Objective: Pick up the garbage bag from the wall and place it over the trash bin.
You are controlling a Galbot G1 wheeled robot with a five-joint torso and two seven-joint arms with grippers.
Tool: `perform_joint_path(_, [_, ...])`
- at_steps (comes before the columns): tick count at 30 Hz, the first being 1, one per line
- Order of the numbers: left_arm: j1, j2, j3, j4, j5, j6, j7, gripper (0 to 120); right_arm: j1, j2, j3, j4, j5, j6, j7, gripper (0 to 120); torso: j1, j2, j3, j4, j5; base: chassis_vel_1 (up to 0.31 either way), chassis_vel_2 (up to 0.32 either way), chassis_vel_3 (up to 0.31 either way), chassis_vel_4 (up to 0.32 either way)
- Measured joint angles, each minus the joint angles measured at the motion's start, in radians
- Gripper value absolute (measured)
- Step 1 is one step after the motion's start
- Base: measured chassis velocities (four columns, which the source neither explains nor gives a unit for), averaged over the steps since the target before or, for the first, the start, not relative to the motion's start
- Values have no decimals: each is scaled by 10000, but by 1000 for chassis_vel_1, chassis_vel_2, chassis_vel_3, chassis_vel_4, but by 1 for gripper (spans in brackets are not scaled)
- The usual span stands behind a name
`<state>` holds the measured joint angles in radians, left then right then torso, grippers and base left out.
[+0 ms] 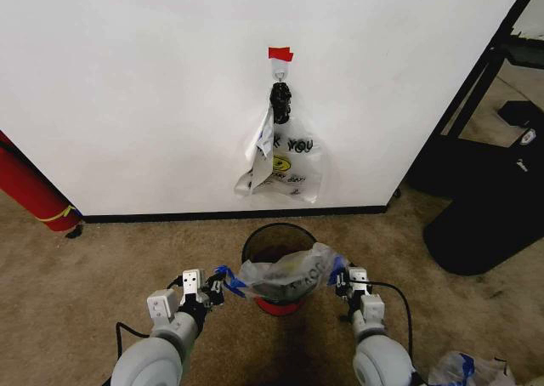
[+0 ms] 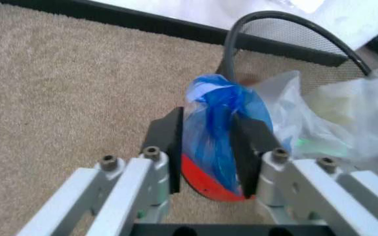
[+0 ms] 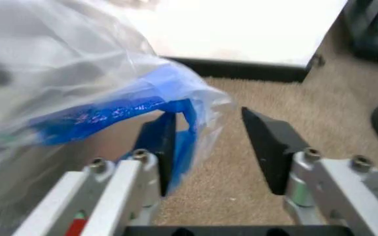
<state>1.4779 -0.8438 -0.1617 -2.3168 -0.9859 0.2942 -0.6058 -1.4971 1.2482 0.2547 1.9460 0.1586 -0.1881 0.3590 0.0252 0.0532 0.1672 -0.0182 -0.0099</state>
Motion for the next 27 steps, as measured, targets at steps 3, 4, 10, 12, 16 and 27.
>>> perform_joint_path(3, [588, 92, -134, -457, 333, 178, -49, 45, -660, -110, 203, 263, -725, 368, -297, 54, 0, 0, 0, 1, -2, 0, 0, 0, 0])
perform_joint_path(4, [889, 124, -176, -606, 535, 333, -123, 50, -914, -125, 262, 279, -899, 539, -373, 59, 0, 0, 0, 0, 0, 0, 0, 0, 0])
perform_joint_path(10, [1994, 150, -395, -1108, 1301, 710, -356, 69, -1865, -216, 501, 441, -1234, 1307, -597, 79, 0, 0, 0, 1, 0, 0, 0, 0, 0])
perform_joint_path(12, [2301, 120, -455, -1261, 1557, 720, -385, 78, -2134, -234, 625, 536, -1315, 1696, -707, 89, -1, 0, 0, 2, 0, 0, 0, 0, 0])
perform_joint_path(16, [2490, 53, -513, -1455, 1718, 440, -396, 89, -2387, -195, 885, 732, -1331, 2339, -908, 98, 0, 0, 0, 1, -1, 0, 0, 0, 0])
perform_joint_path(27, [1833, 499, -1275, -1603, 3010, -1061, 1495, 100, -2848, 738, 2236, 1579, -1225, 4965, -2182, 100, 0, 1, 1, 1, -2, 0, 0, 0, 0])
